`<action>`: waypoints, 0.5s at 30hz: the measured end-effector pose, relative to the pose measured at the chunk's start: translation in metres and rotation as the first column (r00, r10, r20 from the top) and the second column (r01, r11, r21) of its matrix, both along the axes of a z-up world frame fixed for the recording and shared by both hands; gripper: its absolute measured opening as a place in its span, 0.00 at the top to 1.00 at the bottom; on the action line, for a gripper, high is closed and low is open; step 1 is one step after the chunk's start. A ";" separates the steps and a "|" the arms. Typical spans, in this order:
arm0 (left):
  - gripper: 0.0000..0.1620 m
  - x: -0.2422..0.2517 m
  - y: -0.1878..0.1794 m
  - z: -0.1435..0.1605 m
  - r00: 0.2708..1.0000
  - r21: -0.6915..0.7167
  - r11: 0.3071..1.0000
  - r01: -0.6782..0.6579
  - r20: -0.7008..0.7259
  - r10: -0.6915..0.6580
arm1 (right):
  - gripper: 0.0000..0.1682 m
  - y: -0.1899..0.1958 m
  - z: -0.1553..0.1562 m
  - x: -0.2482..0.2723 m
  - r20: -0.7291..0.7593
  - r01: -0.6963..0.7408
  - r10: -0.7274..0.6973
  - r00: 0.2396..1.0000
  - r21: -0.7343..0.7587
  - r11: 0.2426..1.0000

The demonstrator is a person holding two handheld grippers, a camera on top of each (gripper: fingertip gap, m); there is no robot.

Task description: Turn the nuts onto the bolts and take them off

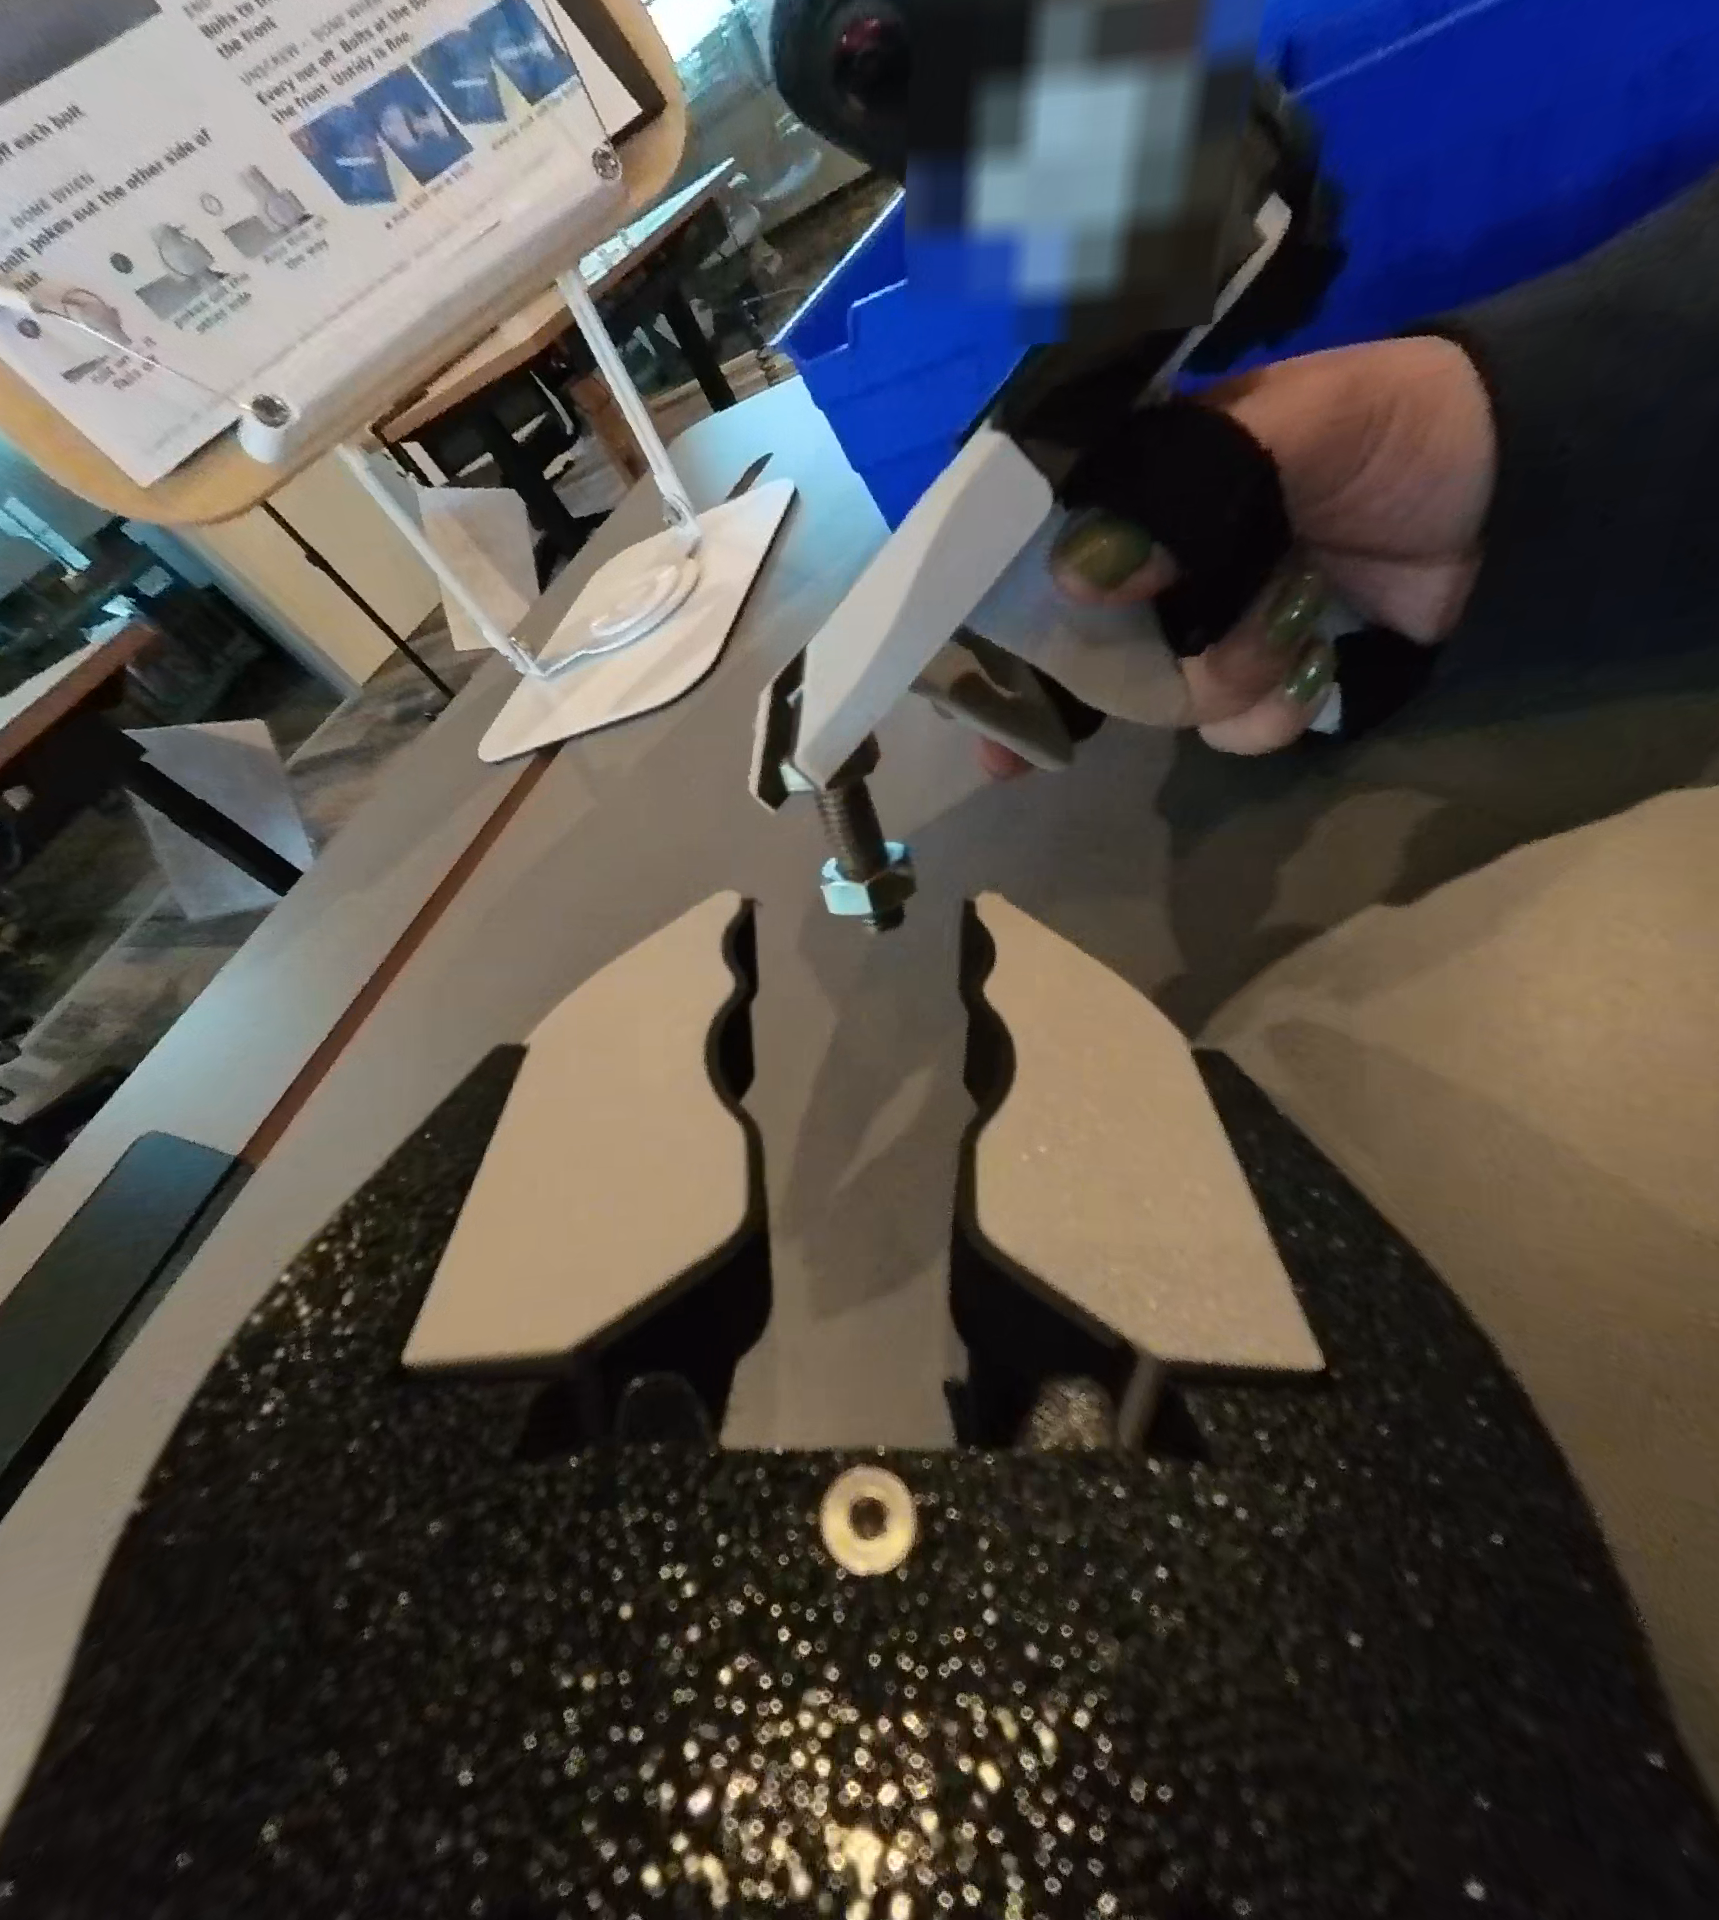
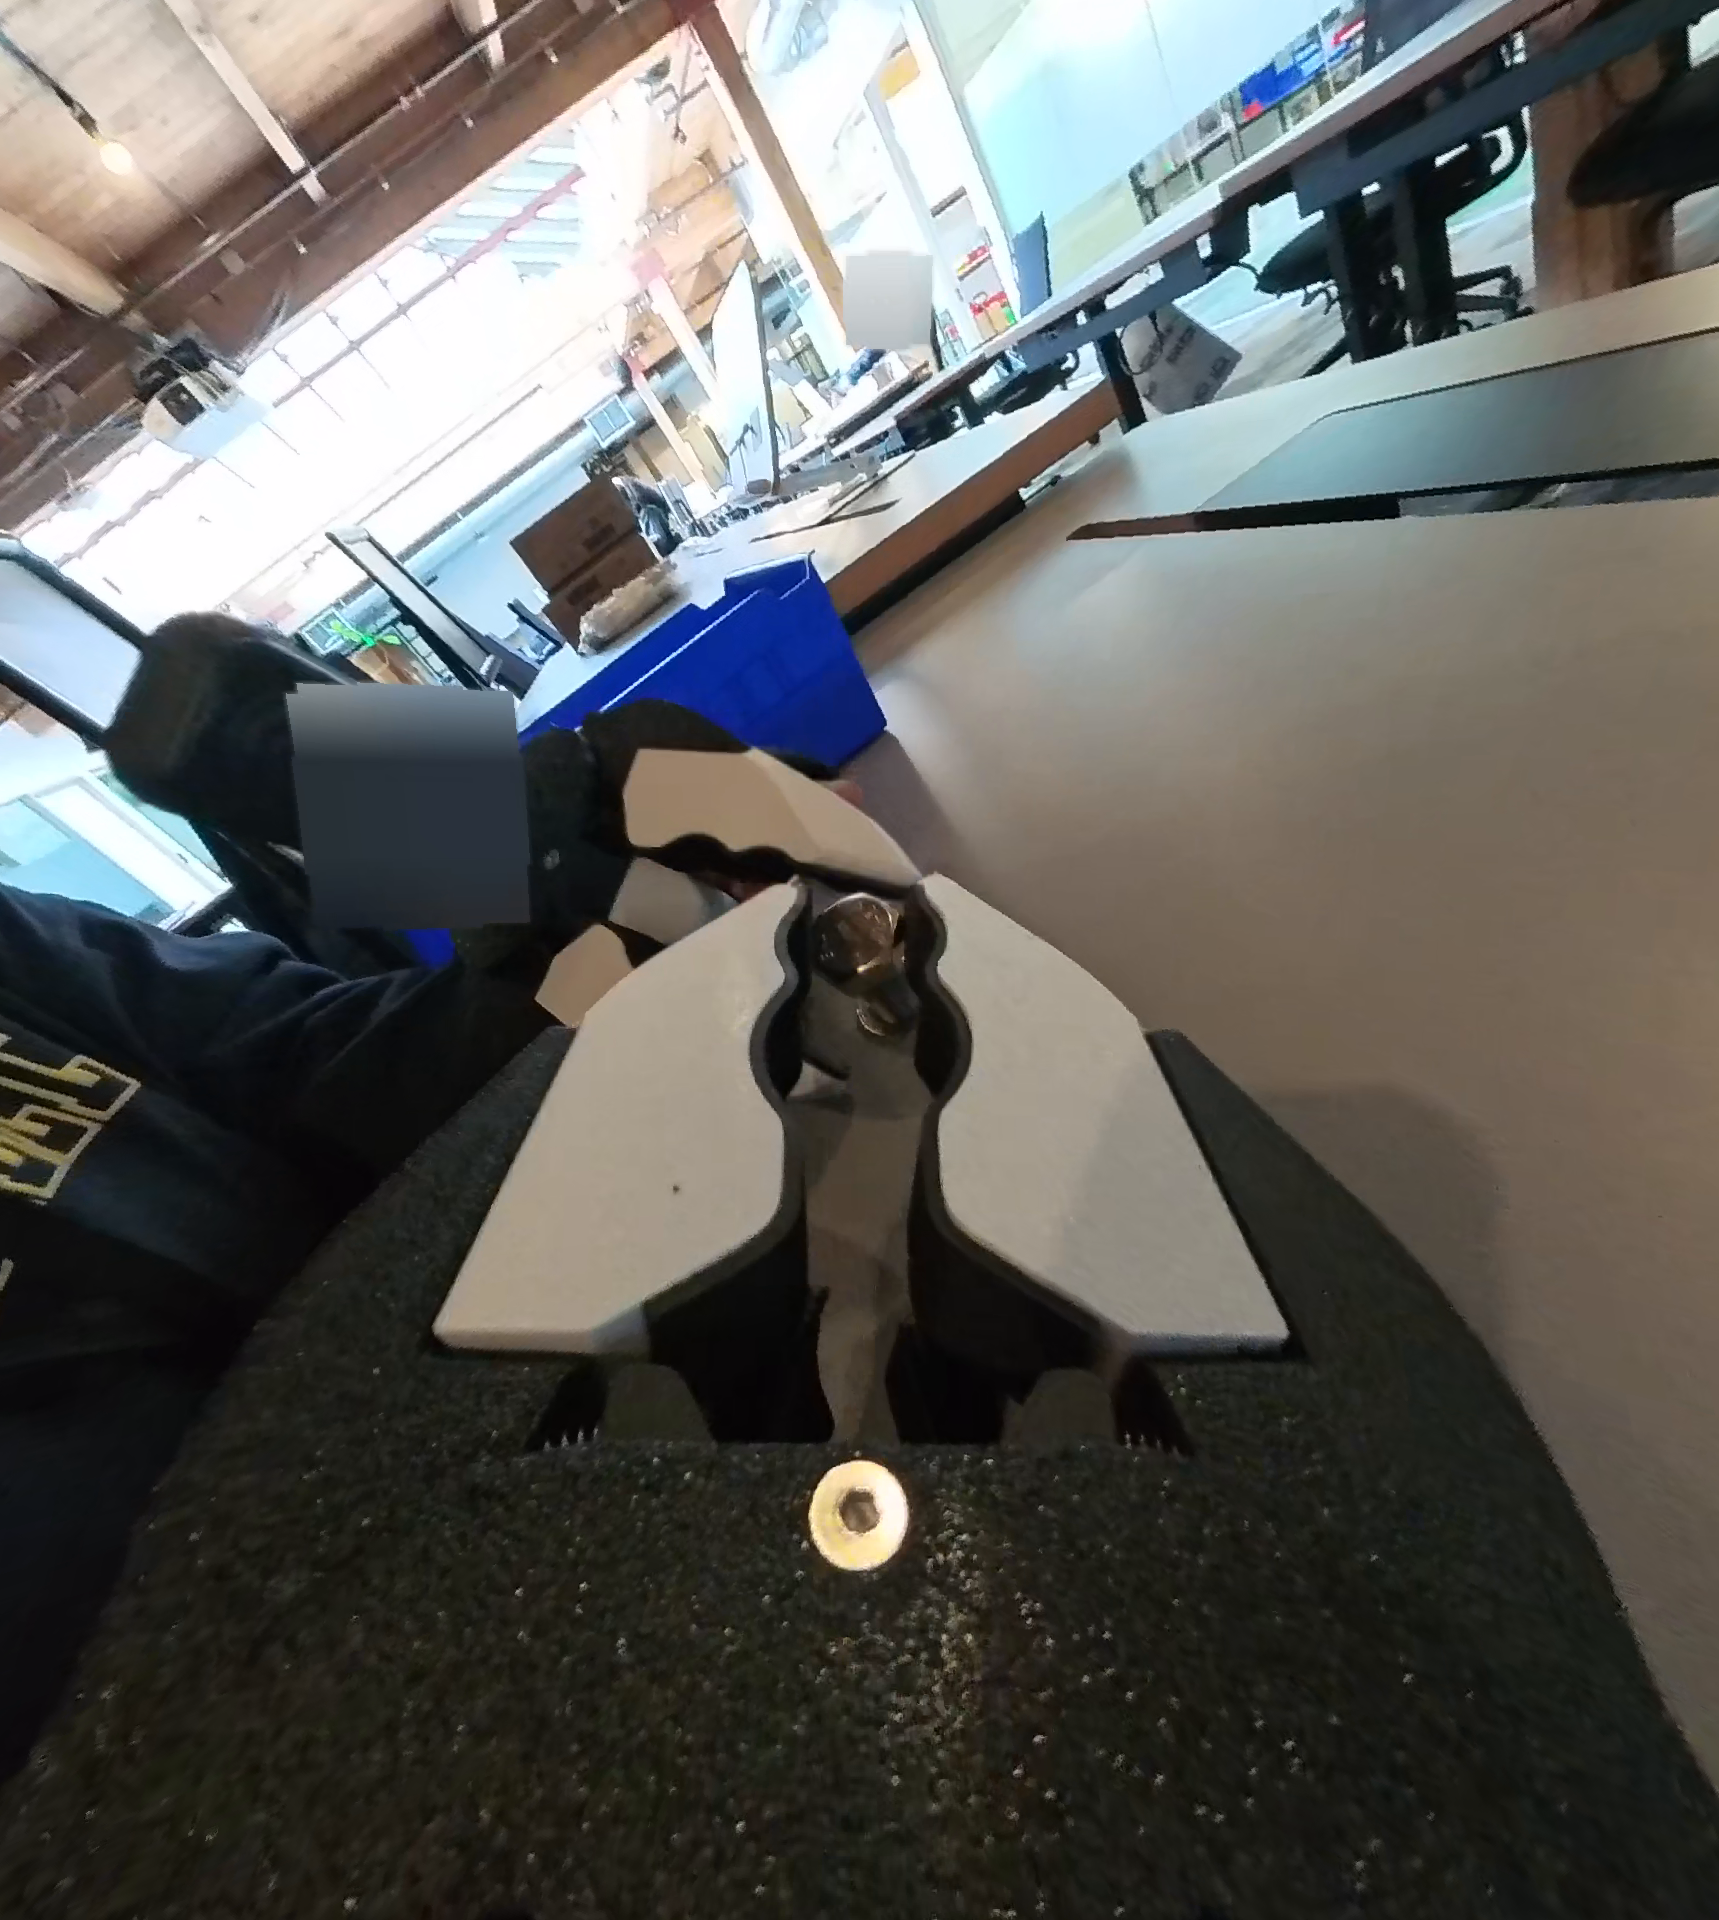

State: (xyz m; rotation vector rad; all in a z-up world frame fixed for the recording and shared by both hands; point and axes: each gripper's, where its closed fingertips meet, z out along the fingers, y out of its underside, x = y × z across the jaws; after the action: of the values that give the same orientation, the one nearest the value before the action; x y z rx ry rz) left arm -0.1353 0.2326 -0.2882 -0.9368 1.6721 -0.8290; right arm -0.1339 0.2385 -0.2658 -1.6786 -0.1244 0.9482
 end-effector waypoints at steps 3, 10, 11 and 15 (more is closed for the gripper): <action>0.78 -0.001 -0.001 0.004 1.000 -0.009 1.000 0.002 0.021 -0.002 | 0.90 -0.001 0.001 -0.001 0.024 0.002 -0.002 1.000 0.022 1.000; 0.79 -0.001 0.010 0.002 0.999 -0.085 0.996 -0.032 0.005 0.032 | 0.90 0.000 -0.028 0.008 0.365 0.086 -0.036 0.930 -0.119 0.989; 0.79 -0.002 0.014 0.003 0.999 -0.096 0.994 -0.051 0.008 0.051 | 0.90 -0.001 -0.031 0.009 0.397 0.091 -0.025 0.917 -0.147 0.985; 0.85 -0.005 0.036 0.008 0.985 -0.152 0.975 -0.161 0.038 0.168 | 0.90 -0.006 -0.042 0.004 0.519 0.079 0.025 0.854 -0.176 0.981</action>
State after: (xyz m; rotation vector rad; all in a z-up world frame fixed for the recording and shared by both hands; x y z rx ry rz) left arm -0.1402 0.2688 -0.2797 -1.1318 1.4822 -0.8662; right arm -0.1297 0.2329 -0.3076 -2.0822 -0.3805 0.4693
